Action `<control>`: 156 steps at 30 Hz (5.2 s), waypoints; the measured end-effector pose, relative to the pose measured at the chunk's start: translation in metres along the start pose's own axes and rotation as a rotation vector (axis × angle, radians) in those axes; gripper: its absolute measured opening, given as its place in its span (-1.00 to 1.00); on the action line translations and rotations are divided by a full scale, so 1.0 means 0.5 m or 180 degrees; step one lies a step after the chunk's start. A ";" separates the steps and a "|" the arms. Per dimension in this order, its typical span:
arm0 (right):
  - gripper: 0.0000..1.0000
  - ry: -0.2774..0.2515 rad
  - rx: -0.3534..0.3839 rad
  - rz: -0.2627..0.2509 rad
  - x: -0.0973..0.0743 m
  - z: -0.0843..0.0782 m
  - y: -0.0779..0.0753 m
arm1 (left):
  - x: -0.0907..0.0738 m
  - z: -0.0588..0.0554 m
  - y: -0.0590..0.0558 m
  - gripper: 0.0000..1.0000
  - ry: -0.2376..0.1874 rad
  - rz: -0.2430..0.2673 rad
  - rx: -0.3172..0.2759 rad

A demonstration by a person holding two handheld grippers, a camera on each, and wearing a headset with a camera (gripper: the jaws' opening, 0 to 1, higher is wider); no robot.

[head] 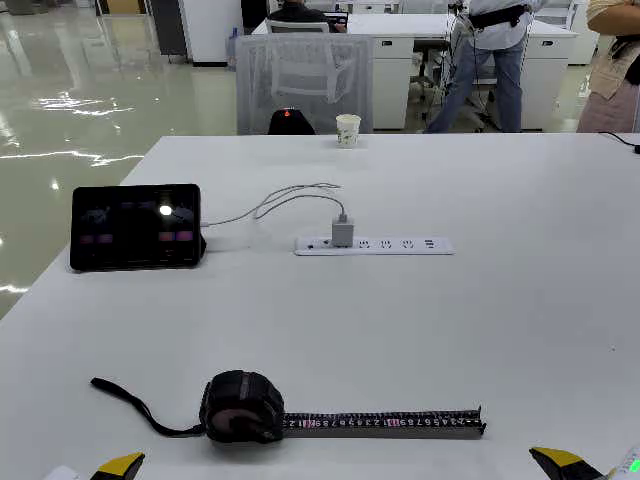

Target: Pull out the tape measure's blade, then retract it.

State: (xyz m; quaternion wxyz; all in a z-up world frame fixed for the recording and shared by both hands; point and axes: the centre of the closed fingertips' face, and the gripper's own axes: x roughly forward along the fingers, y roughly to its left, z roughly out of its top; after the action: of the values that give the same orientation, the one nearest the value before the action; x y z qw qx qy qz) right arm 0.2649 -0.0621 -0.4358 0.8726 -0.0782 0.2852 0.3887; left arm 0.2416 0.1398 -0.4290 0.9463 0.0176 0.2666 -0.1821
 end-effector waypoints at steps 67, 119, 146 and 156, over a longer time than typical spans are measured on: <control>0.92 0.0211 -0.0322 0.0549 0.030 -0.022 -0.043 | 0.058 0.025 0.029 0.98 0.0004 0.0335 -0.0252; 0.34 0.0721 -0.1244 0.1084 0.108 -0.018 -0.178 | 0.171 0.058 0.097 0.98 -0.0037 0.0663 -0.0298; -0.40 0.1112 -0.1894 0.1366 0.160 -0.050 -0.228 | 0.212 0.045 0.116 0.86 0.0057 0.0742 -0.0449; -0.65 0.1148 -0.1961 0.1415 0.169 -0.062 -0.235 | 0.221 0.042 0.131 0.65 0.0080 0.0823 -0.0501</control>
State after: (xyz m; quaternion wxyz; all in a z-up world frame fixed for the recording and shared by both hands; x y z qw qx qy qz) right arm 0.3816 -0.1001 -0.5186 0.6394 -0.3388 0.3139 0.6147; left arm 0.3628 0.1611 -0.4714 0.9569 -0.0201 0.2873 -0.0370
